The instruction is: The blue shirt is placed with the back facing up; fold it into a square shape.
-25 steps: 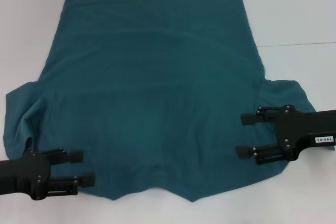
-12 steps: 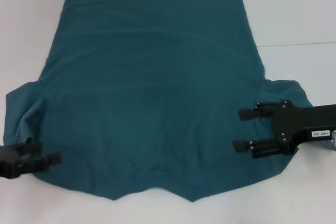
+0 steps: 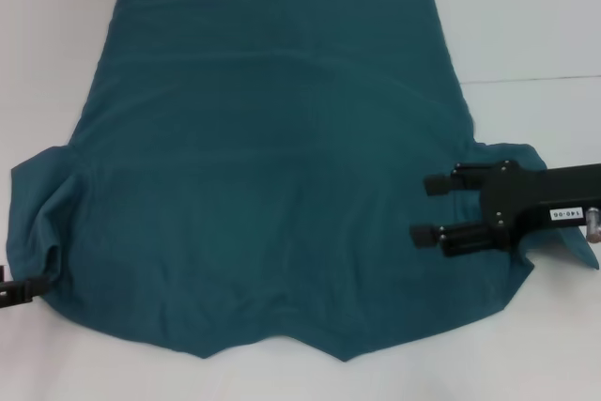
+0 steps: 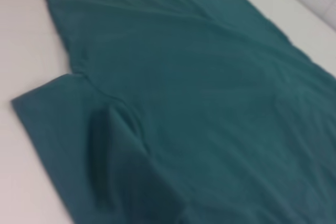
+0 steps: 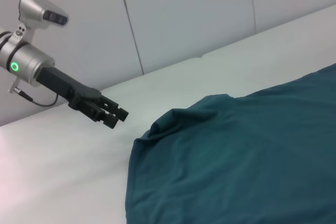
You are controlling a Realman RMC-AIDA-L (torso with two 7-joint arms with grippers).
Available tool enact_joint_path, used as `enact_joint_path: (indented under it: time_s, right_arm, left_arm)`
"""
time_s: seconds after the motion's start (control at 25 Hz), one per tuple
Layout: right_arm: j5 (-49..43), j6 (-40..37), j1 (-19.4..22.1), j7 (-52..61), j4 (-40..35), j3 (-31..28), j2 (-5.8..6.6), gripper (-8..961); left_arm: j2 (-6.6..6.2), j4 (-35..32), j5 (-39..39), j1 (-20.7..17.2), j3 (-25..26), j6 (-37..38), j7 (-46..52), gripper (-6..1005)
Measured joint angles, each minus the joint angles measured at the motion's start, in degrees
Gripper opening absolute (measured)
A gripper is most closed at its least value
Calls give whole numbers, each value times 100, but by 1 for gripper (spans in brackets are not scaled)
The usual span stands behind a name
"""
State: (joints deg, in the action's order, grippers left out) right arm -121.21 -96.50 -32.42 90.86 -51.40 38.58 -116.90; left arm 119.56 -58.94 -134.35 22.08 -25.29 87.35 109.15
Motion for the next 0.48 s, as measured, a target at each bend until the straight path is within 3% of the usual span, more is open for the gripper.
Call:
enact_joint_path:
  time_s: [0.48]
  right_arm:
    - [1, 30, -96, 79, -111, 10, -51, 915]
  left_arm:
    - [34, 38, -122, 85, -88, -631, 288, 804]
